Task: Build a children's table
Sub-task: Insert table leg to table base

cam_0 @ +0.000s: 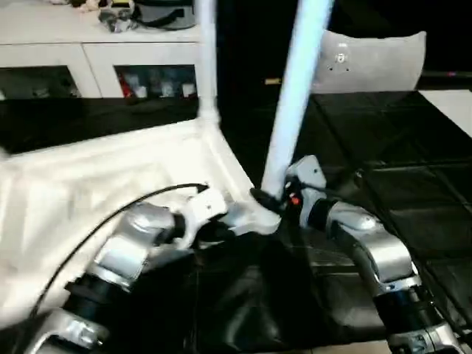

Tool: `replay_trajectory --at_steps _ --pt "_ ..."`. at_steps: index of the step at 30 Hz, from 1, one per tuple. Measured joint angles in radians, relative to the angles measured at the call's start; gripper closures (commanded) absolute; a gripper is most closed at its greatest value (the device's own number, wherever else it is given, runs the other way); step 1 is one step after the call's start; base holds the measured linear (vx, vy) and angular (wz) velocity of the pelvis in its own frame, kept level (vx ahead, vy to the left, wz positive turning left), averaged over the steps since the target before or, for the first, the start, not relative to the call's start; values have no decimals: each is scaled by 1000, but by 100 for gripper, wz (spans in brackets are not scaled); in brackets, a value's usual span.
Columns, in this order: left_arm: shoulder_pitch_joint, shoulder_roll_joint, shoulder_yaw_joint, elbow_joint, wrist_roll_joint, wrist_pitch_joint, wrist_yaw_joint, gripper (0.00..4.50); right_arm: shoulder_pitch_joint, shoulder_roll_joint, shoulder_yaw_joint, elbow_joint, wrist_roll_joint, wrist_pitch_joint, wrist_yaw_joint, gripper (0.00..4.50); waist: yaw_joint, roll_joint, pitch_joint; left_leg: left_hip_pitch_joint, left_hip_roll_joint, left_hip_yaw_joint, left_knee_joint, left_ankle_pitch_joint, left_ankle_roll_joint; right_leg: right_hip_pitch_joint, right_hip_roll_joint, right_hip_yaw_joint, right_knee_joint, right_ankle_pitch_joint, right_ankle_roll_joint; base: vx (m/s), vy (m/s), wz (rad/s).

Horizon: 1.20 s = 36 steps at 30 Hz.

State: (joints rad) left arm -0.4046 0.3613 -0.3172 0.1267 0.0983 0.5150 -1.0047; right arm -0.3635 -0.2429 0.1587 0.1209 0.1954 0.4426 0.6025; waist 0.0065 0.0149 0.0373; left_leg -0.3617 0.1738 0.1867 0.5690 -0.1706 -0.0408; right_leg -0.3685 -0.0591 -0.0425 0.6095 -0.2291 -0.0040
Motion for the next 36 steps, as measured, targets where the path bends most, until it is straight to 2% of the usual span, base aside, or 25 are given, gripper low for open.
replay_trajectory --at_steps 4,10,11,14,15,18,21,22,24,28,31,36 --pt "0 -23 -15 -44 17 58 47 450 -18 0 -5 17 -2 0 -7 262 3 0 0 -5 0 0 0 0 0 -4 0 0 0 1 -1 0 0 0" --pt "-1 -10 -25 -38 36 24 76 450 -63 9 -7 81 1 -11 -4 262 -3 0 0 -6 0 0 0 0 0 -5 0 0 0 5 -6 0 0 0" --pt "-1 -7 -25 -31 36 10 79 450 -70 13 -9 94 3 -15 -3 206 -4 0 0 -6 0 0 0 0 0 -5 0 0 0 5 -6 0 0 0" --pt "-3 -4 -27 -11 32 -36 81 450 -82 25 -11 160 3 -20 -5 189 -1 0 0 -7 0 0 0 0 0 -6 0 0 0 5 -7 0 0 0" --pt "-3 -7 -26 -4 28 -50 81 450 -76 28 -15 170 6 -30 -5 164 0 -1 2 -8 0 0 1 0 0 -8 0 0 0 5 -7 0 0 0" --pt "-5 -15 -7 37 -2 -102 71 450 -76 23 -16 187 6 -47 4 141 9 -2 2 -11 0 0 1 0 0 -10 0 0 0 6 -7 0 0 0" --pt "-24 -17 -6 90 -27 -162 49 450 -41 -13 -7 196 3 -83 48 123 27 -2 3 -14 0 0 1 0 0 -13 0 -1 0 6 -8 0 0 0" --pt "-25 -14 -6 101 -30 -182 44 450 -21 -20 -6 196 3 -97 61 102 32 -2 3 -15 0 0 1 0 0 -13 0 -1 0 6 -7 0 0 0" --pt "-39 -9 -6 136 -36 -224 28 450 -1 -39 -5 193 3 -124 91 97 38 -1 3 -16 0 0 0 0 0 -14 0 -2 1 6 -7 0 0 0" --pt "-58 15 -7 194 -44 -299 -3 450 65 -97 -7 156 10 -191 169 59 42 -1 3 -16 1 0 1 0 0 -14 0 -1 1 6 -7 0 0 0" --pt "-65 39 -5 224 -45 -344 -17 450 105 -138 -17 161 12 -204 207 40 42 0 3 -16 1 0 1 0 0 -14 0 -1 1 7 -7 0 0 0" --pt "-82 69 -15 272 -42 -424 -52 450 116 -202 -63 156 43 -242 279 2 41 0 4 -15 1 0 3 0 0 -13 0 -1 1 8 -7 0 0 0"
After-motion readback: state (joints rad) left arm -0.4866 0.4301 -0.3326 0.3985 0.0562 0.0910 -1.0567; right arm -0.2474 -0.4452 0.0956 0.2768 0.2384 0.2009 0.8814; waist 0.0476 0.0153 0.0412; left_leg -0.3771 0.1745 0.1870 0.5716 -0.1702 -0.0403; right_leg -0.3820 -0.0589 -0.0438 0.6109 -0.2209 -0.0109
